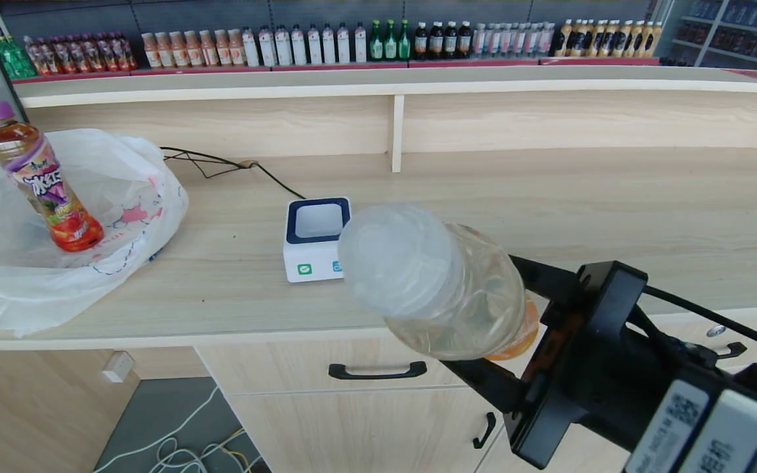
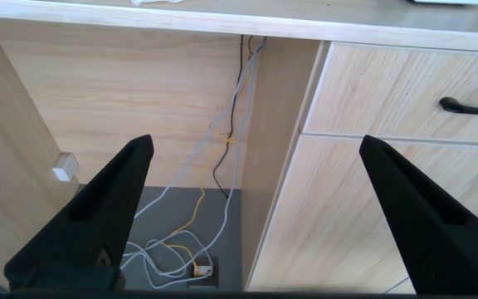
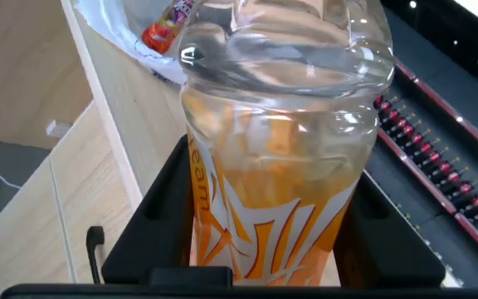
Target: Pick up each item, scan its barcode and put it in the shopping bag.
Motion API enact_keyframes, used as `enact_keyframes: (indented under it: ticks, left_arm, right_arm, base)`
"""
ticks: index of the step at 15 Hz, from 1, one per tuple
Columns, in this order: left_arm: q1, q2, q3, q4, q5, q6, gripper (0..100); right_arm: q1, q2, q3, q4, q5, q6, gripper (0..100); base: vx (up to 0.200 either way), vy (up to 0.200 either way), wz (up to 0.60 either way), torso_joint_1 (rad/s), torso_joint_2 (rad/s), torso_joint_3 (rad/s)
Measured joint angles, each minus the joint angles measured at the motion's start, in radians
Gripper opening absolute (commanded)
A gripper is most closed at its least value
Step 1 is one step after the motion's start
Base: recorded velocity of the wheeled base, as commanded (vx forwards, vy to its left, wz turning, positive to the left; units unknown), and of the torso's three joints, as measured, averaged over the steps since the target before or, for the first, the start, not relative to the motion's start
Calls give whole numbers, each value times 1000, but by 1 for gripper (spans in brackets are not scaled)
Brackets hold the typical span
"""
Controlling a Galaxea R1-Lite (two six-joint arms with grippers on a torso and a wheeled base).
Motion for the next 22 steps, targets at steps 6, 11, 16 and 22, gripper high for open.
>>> enact_keyframes:
  ticks: [6, 11, 16, 22]
  left_arm:
    - [0, 0, 0, 0, 0, 0, 100]
    - [0, 0, 0, 0, -1, 0, 100]
    - [0, 0, 0, 0, 0, 2, 100]
    - [0, 0, 0, 0, 0, 0, 100]
  right_arm:
    - [-194, -10, -99, 18, -4, 483, 0]
    - [-404, -10, -159, 17, -33, 910, 0]
    - [-458, -26, -136, -12, -117, 969, 0]
    - [-465, -57, -1, -71, -86, 877, 0]
  base:
    - [0, 0, 0, 0, 0, 0]
    - [0, 0, 0, 0, 0, 0]
    - [0, 0, 0, 0, 0, 0]
    - [0, 0, 0, 0, 0, 0]
